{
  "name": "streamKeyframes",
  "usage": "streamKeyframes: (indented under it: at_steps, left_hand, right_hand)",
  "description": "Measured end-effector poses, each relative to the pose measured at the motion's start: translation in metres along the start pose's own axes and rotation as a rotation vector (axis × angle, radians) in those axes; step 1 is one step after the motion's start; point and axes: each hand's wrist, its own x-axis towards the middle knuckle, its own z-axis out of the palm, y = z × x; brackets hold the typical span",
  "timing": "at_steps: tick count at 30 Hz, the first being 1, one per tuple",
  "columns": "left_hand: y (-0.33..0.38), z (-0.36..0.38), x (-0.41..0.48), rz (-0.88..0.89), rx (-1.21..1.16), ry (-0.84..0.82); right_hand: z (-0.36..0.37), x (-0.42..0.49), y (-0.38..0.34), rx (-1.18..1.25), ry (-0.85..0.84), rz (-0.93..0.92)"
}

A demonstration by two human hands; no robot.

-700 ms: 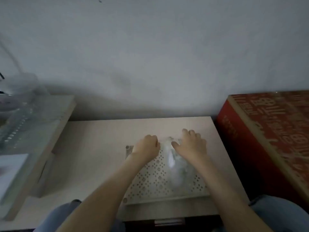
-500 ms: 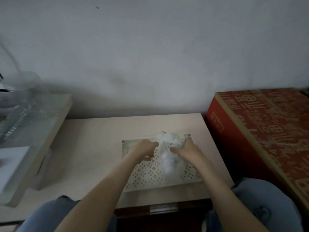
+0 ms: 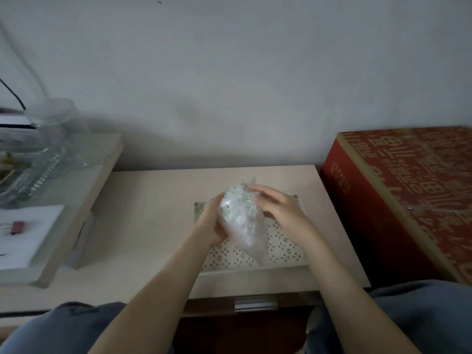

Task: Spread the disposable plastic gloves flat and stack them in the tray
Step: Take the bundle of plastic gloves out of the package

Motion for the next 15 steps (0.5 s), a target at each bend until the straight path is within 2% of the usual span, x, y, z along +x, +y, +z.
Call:
streamKeyframes:
  at_steps: [2,5,6,9,11,15]
  left_hand:
    - [0.002,-0.006,-0.002,0.103,-0.060,0.060]
    - [0.005,-0.018,-0.009,0.167,-0.132,0.166]
    - [0.007,-0.022,-0.009,0.183,-0.158,0.182]
    - [0.013,-0.026,-0.012,0.196,-0.196,0.206]
    - [0.015,-0.026,-0.013,0.180,-0.208,0.213]
    - [0.015,-0.020,-0.014,0.181,-0.138,0.185]
  right_hand:
    - [0.009,0.000,0.007,0.055,0.084,0.007]
    - [0.023,0.000,0.019,-0.033,0.252,0.092]
    - [0.026,-0.001,0.021,-0.068,0.249,0.131]
    - [0.037,-0.004,0.017,-0.197,0.088,0.178]
    - [0.043,-0.004,0.015,-0.274,0.118,0.106]
    - [0.040,0.004,0.010,-0.325,0.348,-0.036]
